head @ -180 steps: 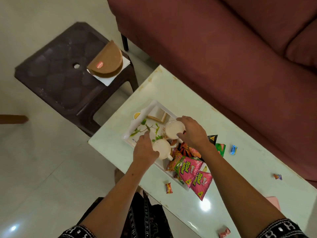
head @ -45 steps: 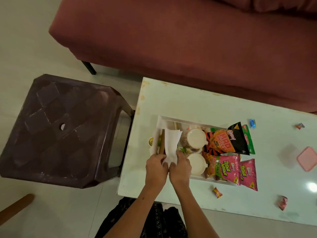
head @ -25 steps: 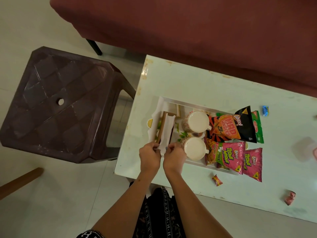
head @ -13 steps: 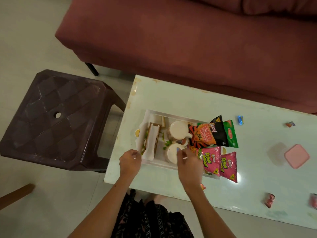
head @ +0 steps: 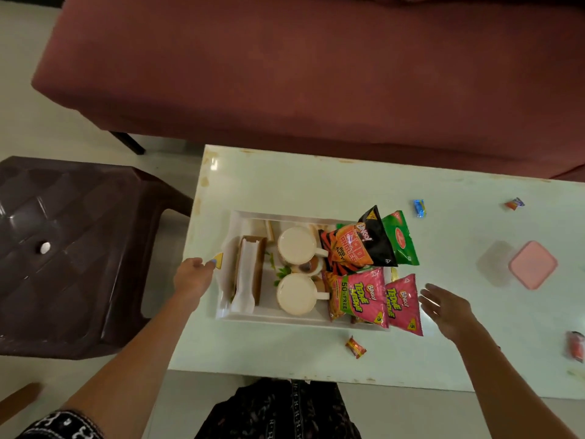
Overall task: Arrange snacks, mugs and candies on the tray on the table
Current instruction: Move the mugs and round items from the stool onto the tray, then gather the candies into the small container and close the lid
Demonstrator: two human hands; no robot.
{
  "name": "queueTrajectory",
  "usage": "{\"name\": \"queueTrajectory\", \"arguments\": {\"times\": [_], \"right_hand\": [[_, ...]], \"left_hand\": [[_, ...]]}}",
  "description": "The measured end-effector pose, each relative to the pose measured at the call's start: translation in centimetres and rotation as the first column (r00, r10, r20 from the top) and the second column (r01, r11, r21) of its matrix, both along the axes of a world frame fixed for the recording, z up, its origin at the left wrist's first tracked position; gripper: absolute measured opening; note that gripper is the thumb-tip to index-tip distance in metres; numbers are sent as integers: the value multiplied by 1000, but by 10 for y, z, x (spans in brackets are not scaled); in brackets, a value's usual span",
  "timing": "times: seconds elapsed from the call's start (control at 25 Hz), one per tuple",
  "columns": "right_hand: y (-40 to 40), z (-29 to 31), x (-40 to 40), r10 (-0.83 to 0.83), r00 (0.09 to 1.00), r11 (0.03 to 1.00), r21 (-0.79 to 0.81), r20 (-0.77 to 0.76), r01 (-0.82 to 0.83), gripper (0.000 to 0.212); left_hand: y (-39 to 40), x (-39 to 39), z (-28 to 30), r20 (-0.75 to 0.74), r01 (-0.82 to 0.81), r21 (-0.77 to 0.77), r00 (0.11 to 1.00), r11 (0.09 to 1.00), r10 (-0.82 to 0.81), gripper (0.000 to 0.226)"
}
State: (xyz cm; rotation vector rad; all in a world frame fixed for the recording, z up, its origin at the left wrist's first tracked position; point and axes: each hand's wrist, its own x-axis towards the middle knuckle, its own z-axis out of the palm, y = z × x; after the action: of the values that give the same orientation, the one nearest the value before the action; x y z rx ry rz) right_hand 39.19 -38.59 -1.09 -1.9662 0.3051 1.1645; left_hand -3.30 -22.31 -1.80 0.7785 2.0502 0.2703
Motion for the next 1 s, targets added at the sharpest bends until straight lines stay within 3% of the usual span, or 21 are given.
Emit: {"name": "queueTrajectory", "arguments": {"times": [0.16,0.36,0.48,0.76,0.88,1.0], "right_hand": [[12,-27,1,145,964,987,-28,-222,-155,20],[18,-46,0,326,813,934,29,-482,-357,35],[19,-52,0,373,747,916,88,-549,-392,52],[24,-48,-2,419,689,905,208,-591,-372,54],[21,-43,-2,393,723,918,198,-568,-343,51],[16,-38,12,329,795,944,176,-510,-278,30]], "left_hand": [[14,-1,-19,69,-43,-47,997,998,46,46],[22,1,-23,240,-122,-124,959,985,149,18],[21,1,-24,267,-115,-118,953,986,143,18],[23,-1,-23,262,-109,-124,955,986,138,22],[18,2,-21,265,-122,-119,953,985,150,21],[13,11,-16,286,-104,-100,950,990,128,22]]}}
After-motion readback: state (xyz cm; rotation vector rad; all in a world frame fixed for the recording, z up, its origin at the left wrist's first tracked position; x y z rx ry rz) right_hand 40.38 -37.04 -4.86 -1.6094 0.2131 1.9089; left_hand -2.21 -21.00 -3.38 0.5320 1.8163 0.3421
